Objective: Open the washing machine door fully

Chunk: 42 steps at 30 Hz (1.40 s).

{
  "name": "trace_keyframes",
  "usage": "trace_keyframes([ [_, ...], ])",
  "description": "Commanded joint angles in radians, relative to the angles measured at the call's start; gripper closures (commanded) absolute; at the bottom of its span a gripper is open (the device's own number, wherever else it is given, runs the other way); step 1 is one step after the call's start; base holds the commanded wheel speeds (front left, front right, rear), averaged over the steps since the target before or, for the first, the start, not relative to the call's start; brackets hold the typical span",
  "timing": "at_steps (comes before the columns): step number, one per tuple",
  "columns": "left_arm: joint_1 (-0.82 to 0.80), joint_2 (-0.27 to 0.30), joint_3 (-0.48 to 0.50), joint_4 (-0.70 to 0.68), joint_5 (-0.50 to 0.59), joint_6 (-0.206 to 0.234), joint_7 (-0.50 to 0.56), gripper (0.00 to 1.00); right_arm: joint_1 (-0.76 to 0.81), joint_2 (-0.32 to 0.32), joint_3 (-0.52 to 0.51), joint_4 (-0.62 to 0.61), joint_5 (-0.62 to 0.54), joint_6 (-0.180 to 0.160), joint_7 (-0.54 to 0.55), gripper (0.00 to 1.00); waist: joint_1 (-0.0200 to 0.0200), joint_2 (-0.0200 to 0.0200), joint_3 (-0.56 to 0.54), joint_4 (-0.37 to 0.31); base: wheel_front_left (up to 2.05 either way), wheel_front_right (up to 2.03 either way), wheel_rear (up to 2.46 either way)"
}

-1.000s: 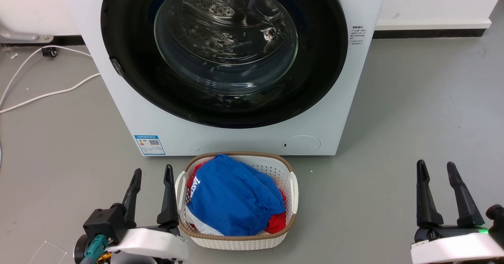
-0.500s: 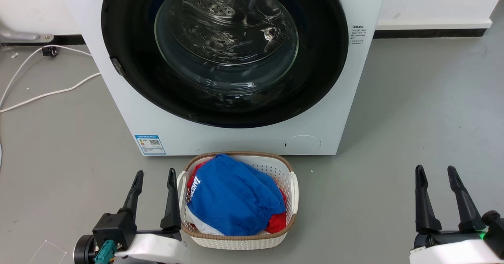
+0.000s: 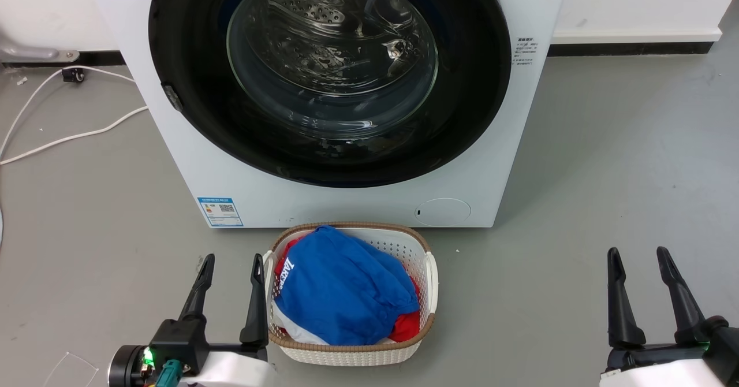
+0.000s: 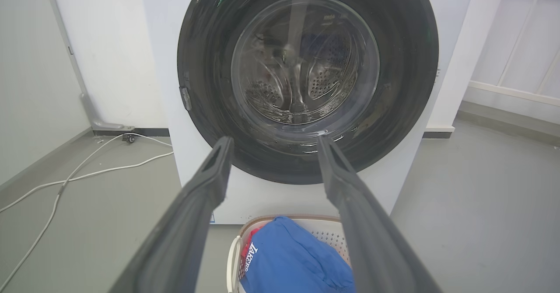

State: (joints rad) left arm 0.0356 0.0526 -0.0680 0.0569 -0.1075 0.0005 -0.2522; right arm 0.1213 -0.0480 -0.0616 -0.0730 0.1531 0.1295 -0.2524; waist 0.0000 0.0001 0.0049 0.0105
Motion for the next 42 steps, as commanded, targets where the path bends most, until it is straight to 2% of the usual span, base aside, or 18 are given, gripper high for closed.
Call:
trace_keyframes([
  [1,0.008,-0.002,-0.001,0.000,0.015,0.001,-0.008,0.00,0.007,-0.004,0.000,-0.010,-0.013,0.002,-0.008,0.00,0.0000,-0.0001,0.000,0.000,0.00,0.00,0.00],
  [5,0.011,-0.003,-0.002,0.005,0.042,0.004,-0.015,0.00,0.013,-0.004,0.001,-0.010,-0.033,0.001,-0.015,0.00,0.0000,-0.0001,0.001,0.002,0.00,0.00,0.00],
  [18,0.014,-0.003,-0.002,0.021,0.017,0.010,-0.014,0.00,0.012,-0.004,0.002,0.010,0.000,0.001,-0.013,0.00,0.0000,-0.0001,-0.001,0.002,0.00,0.00,0.00],
  [31,0.012,-0.003,0.001,0.030,0.041,0.025,-0.014,0.00,0.010,-0.004,0.003,0.024,0.006,0.001,-0.013,0.00,0.0000,-0.0001,0.002,0.002,0.00,0.00,0.00],
  [32,0.012,-0.003,0.002,0.031,0.041,0.025,-0.014,0.00,0.009,-0.004,0.001,0.024,0.007,0.001,-0.013,0.10,0.0000,-0.0001,0.002,0.002,0.00,0.00,0.00],
  [33,0.012,-0.003,0.003,0.032,0.040,0.025,-0.014,0.00,0.009,-0.004,0.000,0.025,0.006,0.001,-0.013,0.63,0.0000,-0.0001,0.002,0.002,0.00,0.00,0.00],
  [34,0.012,-0.003,0.003,0.032,0.040,0.026,-0.014,0.00,0.010,-0.003,0.003,0.027,0.005,0.001,-0.013,1.00,0.0000,-0.0001,0.002,0.002,0.00,0.00,0.00],
  [39,0.014,-0.003,0.004,0.034,0.036,0.026,-0.014,0.00,0.009,-0.003,0.000,0.033,0.082,0.001,-0.013,1.00,0.0000,-0.0001,0.001,0.000,0.00,0.00,0.00],
  [42,0.015,-0.003,0.005,0.035,0.035,0.024,-0.014,0.00,0.005,-0.003,0.017,0.056,0.243,0.001,-0.013,1.00,0.0000,-0.0001,0.000,-0.001,0.00,0.00,0.00],
])
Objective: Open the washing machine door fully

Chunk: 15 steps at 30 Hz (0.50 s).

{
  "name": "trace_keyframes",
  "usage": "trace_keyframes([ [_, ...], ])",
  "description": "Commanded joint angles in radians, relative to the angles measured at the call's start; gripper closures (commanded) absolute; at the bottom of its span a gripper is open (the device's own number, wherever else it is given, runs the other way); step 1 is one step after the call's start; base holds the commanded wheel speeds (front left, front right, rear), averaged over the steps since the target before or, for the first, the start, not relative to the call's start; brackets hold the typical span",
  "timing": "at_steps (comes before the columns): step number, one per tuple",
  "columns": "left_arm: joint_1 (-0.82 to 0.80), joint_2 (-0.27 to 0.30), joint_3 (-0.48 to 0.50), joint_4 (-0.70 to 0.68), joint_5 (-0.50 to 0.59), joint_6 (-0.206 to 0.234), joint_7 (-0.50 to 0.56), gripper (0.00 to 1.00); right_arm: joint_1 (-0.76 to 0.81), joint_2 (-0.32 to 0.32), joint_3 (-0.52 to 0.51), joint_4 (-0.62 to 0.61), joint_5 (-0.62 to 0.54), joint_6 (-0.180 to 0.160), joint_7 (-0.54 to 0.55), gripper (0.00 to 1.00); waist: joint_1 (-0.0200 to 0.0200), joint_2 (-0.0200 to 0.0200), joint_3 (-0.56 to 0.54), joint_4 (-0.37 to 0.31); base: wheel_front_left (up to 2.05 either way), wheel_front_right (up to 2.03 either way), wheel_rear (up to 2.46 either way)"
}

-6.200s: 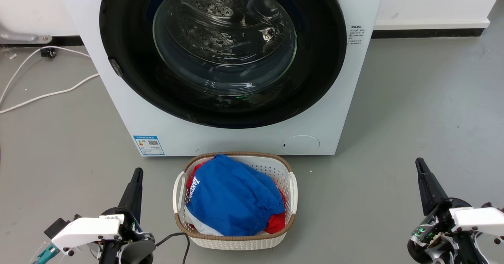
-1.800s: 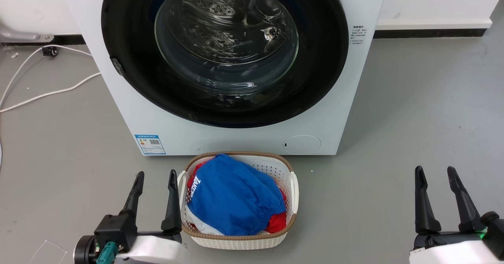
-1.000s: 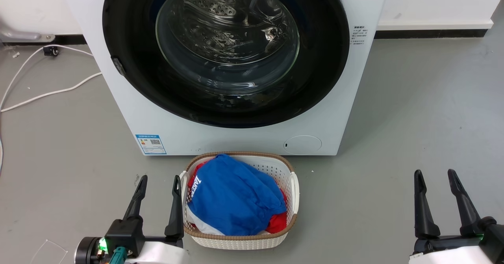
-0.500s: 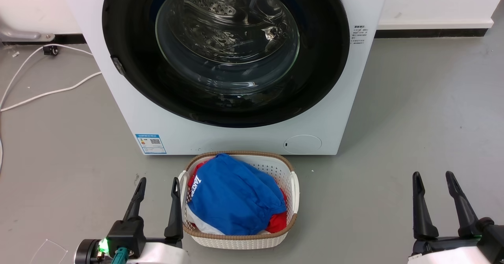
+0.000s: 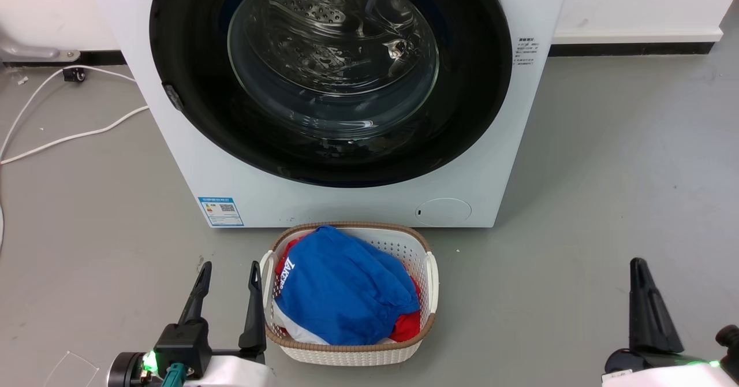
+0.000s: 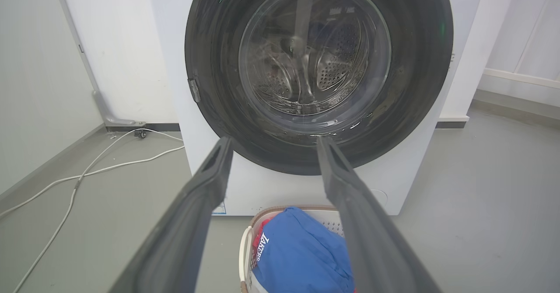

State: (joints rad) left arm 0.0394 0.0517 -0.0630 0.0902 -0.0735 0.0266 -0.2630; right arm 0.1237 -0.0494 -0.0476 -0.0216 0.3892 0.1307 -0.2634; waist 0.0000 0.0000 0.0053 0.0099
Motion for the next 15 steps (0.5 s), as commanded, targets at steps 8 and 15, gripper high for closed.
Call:
trace_keyframes([
  [8,0.009,-0.002,0.000,0.005,-0.003,-0.004,-0.003,0.00,-0.025,-0.002,0.053,0.062,0.573,0.000,-0.002,1.00,0.0000,0.0000,-0.002,0.001,0.00,0.00,0.00],
  [15,0.013,-0.002,0.002,0.007,-0.006,-0.003,-0.003,0.00,-0.040,-0.001,0.080,0.052,0.973,0.000,-0.002,1.00,0.0000,0.0000,-0.004,0.000,0.00,0.00,0.00],
])
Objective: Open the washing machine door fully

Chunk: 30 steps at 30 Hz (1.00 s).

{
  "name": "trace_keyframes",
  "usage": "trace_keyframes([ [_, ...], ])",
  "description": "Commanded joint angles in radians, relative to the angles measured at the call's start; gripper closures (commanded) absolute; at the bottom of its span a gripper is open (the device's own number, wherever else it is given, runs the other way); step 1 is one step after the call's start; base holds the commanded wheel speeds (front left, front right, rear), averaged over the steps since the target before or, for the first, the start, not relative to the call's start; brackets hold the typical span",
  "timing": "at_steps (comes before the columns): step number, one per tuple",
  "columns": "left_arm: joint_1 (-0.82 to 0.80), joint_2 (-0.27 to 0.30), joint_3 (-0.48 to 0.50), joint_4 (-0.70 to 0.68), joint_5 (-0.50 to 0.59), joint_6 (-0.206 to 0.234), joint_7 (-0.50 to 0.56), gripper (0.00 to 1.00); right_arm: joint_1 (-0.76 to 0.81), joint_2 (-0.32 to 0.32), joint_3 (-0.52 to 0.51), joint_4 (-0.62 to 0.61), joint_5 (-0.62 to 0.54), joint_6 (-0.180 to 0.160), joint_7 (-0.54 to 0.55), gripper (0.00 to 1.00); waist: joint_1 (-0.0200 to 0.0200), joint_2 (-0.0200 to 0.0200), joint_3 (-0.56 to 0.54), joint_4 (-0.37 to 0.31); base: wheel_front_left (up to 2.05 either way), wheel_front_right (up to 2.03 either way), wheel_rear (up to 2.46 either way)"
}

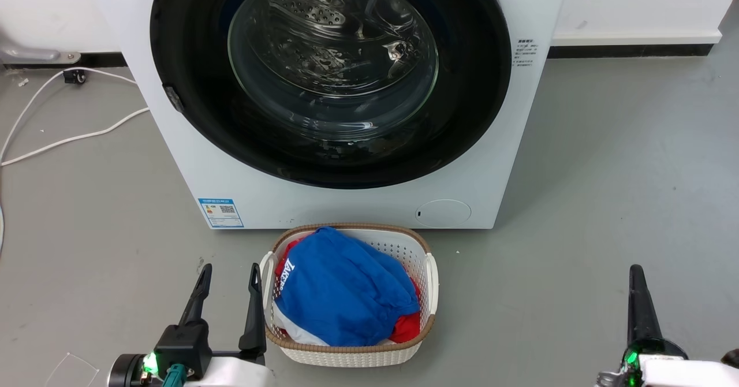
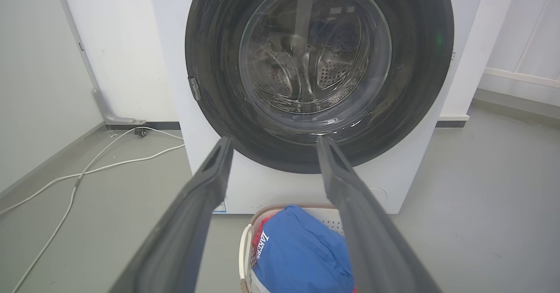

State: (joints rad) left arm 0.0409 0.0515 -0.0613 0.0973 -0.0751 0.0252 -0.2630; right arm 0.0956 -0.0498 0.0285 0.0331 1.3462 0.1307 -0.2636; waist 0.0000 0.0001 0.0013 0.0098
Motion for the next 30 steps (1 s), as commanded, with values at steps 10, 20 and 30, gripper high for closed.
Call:
trace_keyframes([
  [10,0.011,-0.002,0.002,-0.002,-0.008,-0.001,-0.003,0.00,0.017,-0.001,0.022,-0.082,0.349,0.000,0.079,1.00,0.0000,-0.0001,-0.002,-0.002,0.00,0.00,0.00],
  [20,0.012,-0.002,0.004,-0.002,-0.007,0.000,-0.003,0.00,0.034,-0.001,-0.046,-0.093,0.402,0.000,0.271,1.00,0.0000,-0.0001,0.001,-0.002,0.00,0.00,0.00],
  [30,0.012,-0.002,0.006,-0.007,0.002,0.001,-0.003,0.00,0.024,-0.001,-0.071,-0.090,0.391,0.000,0.297,1.00,0.0000,-0.0001,0.009,-0.002,0.00,0.00,0.00],
])
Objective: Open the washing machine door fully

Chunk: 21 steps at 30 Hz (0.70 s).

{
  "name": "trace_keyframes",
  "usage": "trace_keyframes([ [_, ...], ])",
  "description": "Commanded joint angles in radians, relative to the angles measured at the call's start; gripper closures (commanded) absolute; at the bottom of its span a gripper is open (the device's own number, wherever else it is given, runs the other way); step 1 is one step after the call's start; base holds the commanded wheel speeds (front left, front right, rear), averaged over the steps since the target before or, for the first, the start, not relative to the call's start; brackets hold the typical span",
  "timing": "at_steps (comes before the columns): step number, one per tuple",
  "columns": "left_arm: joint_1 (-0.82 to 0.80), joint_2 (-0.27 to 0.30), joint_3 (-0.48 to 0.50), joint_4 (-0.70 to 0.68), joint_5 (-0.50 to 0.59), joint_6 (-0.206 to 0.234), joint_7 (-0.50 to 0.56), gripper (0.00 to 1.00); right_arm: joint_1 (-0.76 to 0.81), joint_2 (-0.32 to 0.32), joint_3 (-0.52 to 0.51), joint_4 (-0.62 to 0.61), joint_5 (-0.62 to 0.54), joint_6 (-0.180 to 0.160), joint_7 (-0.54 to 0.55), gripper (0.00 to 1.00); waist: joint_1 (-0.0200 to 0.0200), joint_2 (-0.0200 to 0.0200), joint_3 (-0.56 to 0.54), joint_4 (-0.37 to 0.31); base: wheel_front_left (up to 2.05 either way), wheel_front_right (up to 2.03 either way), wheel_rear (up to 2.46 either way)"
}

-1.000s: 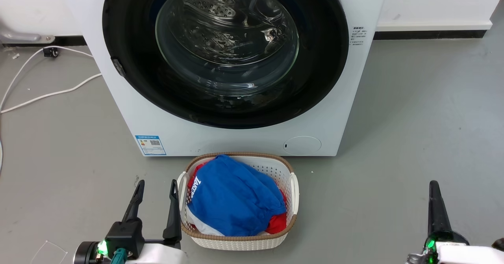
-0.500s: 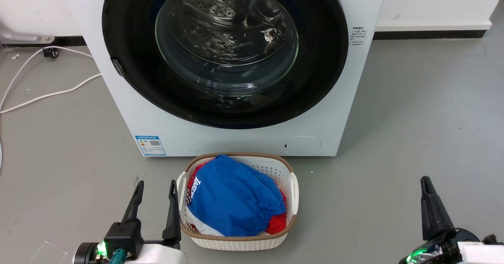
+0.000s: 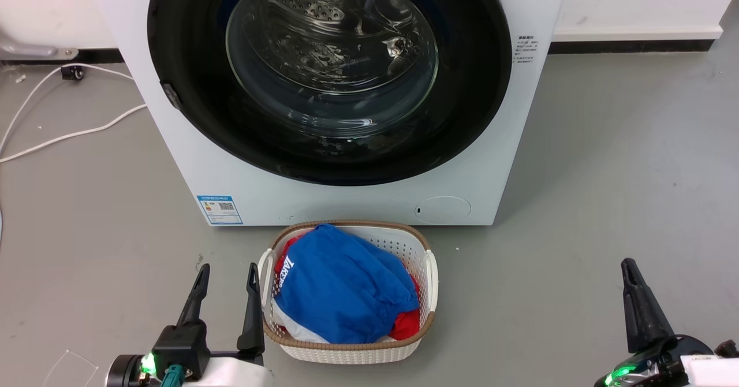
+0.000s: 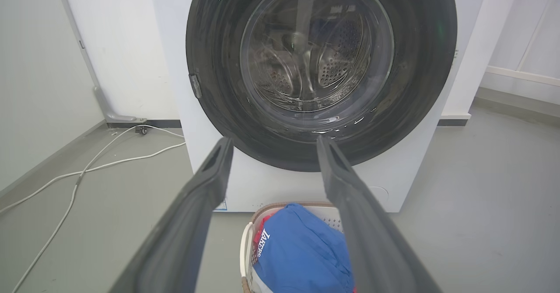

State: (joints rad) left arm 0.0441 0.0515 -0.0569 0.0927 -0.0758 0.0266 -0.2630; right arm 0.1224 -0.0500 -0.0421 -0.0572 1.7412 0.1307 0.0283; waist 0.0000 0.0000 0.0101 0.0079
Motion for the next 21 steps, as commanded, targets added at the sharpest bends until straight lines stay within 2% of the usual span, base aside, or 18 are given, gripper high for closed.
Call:
trace_keyframes([
  [1,0.007,-0.002,0.002,-0.003,0.003,-0.001,-0.003,0.00,-0.010,-0.001,-0.002,0.003,-0.006,0.000,0.006,1.00,0.0000,0.0000,0.002,0.000,0.00,0.00,0.00],
  [9,-0.031,-0.002,0.006,-0.020,0.013,-0.004,-0.003,0.00,-0.152,-0.004,-0.063,0.074,-0.045,0.000,0.043,1.00,0.0000,0.0000,0.061,-0.005,0.00,0.00,0.00],
  [21,-0.166,-0.002,0.005,-0.063,0.028,-0.020,-0.003,0.00,-0.614,-0.111,-0.144,0.314,-0.085,0.000,0.131,1.00,0.0000,0.0000,0.263,0.021,0.00,0.00,0.00],
])
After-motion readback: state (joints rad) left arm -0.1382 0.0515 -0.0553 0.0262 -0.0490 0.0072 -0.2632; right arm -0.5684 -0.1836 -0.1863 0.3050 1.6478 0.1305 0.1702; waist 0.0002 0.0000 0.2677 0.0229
